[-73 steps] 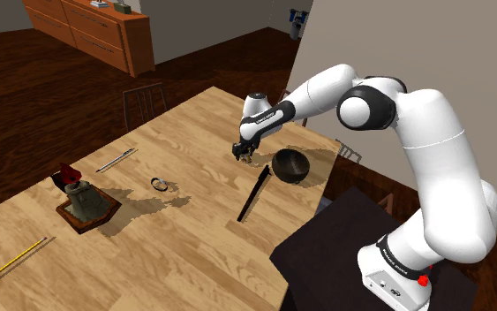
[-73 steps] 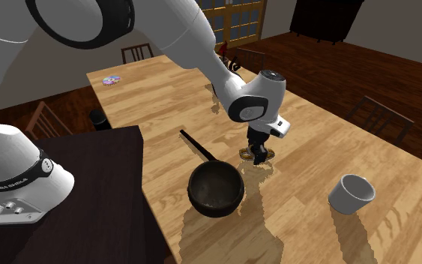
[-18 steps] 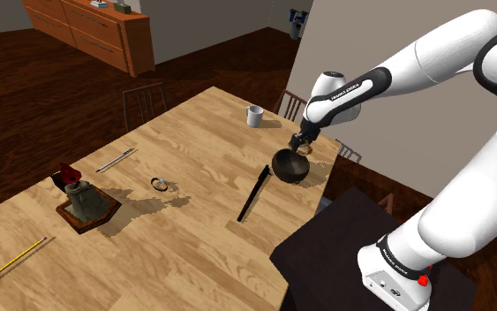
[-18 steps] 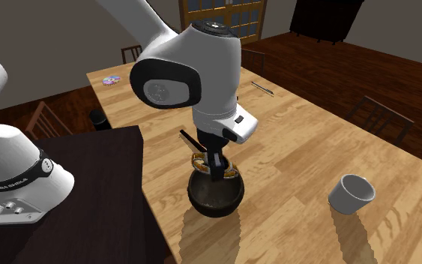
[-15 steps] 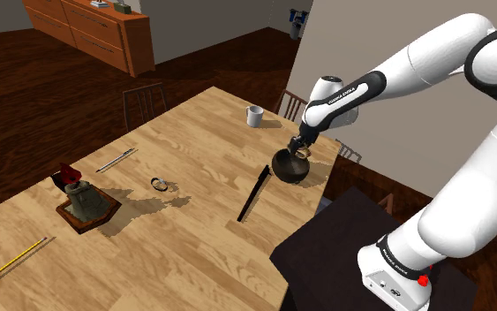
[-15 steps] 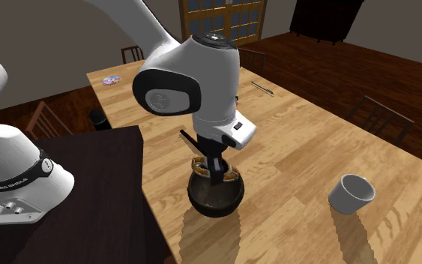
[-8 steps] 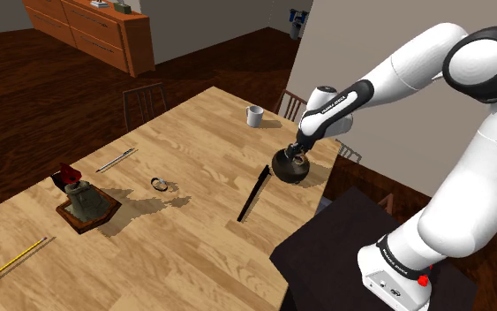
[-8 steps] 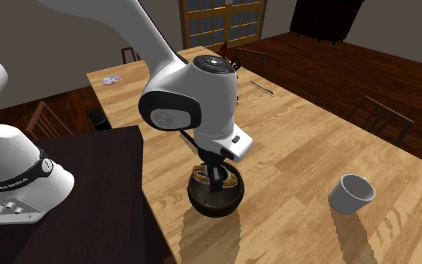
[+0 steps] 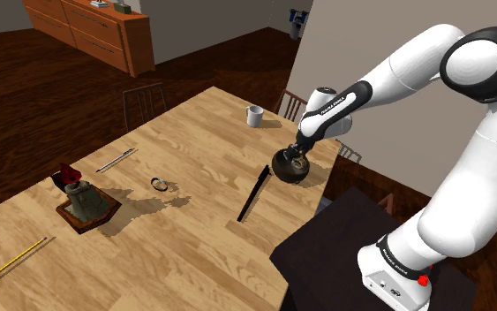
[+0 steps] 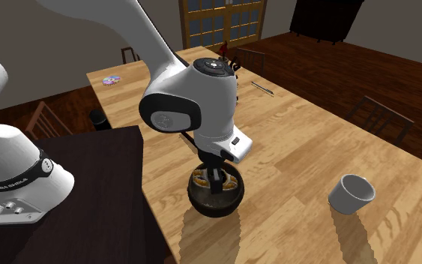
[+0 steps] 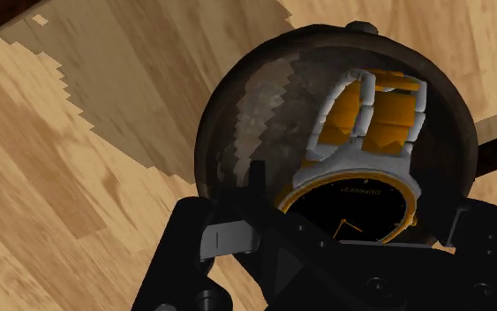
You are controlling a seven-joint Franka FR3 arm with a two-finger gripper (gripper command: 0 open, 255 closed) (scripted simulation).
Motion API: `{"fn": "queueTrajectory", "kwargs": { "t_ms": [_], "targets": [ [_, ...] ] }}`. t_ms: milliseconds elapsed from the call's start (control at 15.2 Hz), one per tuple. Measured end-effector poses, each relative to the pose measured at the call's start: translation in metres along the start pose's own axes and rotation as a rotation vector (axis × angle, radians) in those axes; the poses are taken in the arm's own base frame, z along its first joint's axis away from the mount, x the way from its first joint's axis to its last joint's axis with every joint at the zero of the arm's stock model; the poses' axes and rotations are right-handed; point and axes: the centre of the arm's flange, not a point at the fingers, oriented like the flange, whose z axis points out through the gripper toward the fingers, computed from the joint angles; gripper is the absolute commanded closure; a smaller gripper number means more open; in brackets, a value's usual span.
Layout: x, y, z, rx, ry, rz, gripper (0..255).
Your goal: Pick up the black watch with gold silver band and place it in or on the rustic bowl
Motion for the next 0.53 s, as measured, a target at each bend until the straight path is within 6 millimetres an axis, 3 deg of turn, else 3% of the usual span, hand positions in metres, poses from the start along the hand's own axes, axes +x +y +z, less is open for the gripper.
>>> {"fn": "queueTrajectory", "kwargs": {
  "t_ms": [330, 528],
  "targets": [
    [0.0, 0.0, 0.0, 0.0, 0.0, 0.0, 0],
    [0.0, 0.002, -0.027, 0.0, 0.001, 0.0, 0]
  ]
}}
